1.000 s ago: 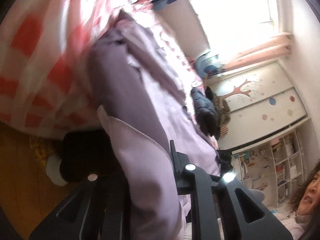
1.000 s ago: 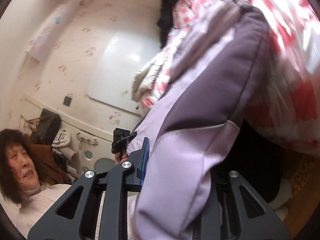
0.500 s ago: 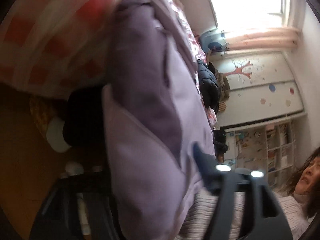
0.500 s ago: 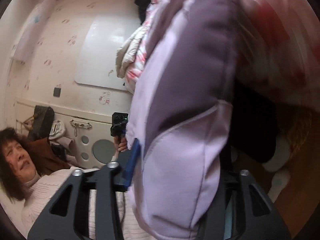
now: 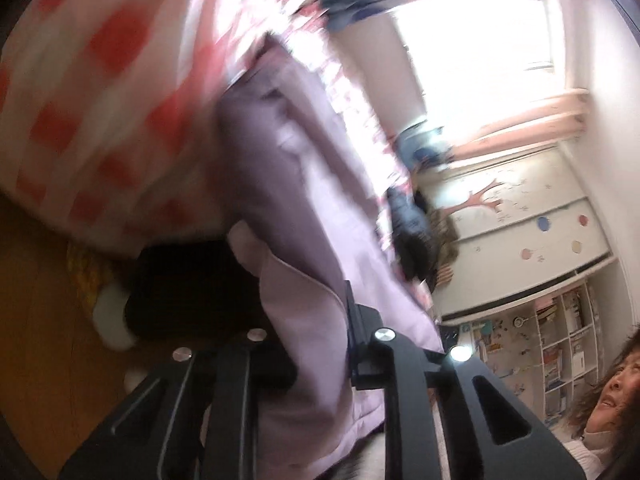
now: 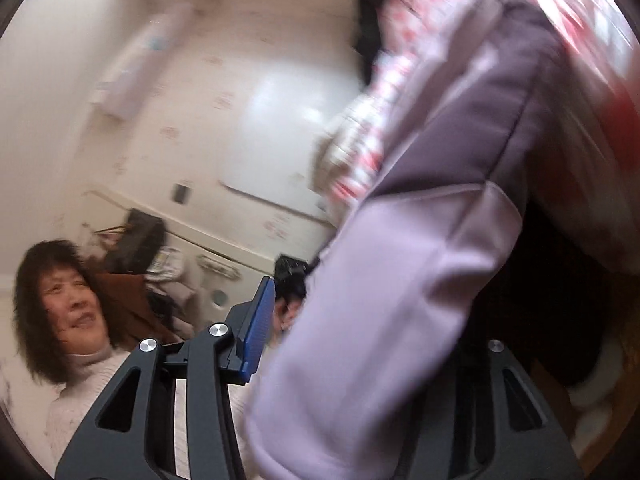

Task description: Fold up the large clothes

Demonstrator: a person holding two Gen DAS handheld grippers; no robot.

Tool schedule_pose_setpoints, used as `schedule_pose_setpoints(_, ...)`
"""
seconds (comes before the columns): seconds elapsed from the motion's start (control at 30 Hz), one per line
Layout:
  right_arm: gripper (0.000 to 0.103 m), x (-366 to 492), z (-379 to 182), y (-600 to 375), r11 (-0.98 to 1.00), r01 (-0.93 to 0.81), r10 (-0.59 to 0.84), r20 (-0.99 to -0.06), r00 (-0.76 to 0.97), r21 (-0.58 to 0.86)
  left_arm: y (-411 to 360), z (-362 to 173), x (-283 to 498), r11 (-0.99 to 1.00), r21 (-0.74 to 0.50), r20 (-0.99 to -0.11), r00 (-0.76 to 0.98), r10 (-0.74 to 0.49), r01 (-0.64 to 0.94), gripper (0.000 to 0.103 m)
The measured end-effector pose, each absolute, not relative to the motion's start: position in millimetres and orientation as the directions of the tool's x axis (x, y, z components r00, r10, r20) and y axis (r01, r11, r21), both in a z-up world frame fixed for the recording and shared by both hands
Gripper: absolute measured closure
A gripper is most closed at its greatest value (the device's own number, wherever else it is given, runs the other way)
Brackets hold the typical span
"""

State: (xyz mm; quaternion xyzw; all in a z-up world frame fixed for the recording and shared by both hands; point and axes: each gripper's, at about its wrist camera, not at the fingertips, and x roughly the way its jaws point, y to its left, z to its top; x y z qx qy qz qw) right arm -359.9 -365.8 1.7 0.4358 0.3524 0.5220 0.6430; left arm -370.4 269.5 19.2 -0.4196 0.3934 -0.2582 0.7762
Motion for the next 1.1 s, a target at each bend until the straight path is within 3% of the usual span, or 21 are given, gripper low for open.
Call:
schedule_pose_setpoints(0.17, 0.057, -354, 28, -367, -0.003, -0.454, 0.957, 0.134, 0.256, 0.891, 271, 78, -368, 0.489, -0.86, -0.292, 0.643, -0.708, 0.148, 0.085)
schedule_pose_setpoints(0.43, 0.057, -306, 60, -385, -0.084, -0.524, 0.906, 0.284, 0.315, 0.848, 281, 113, -323, 0.405, -0.892, -0.159, 0.702, -0.694, 0.199, 0.085)
schedule_pose_setpoints(0.6, 0.057, -235, 96, -383, -0.072, -0.556, 0.885, 0.311, 0.348, 0.828, 283, 134, -265, 0.417, -0.877, -0.137, 0.709, -0.692, 0.237, 0.085)
schedule_pose_setpoints(0.9, 0.057, -77, 113, -386, 0.033, -0.429, 0.829, 0.216, 0.517, 0.903, 275, 160, -92, 0.501, -0.847, -0.2, 0.766, -0.61, 0.178, 0.085)
schedule_pose_setpoints(1.1, 0.057, 34, 37, -382, 0.173, -0.165, 0.774, -0.031, 0.632, 0.971, 261, 109, 12, 0.596, -0.803, -0.362, 0.791, -0.493, 0.005, 0.085)
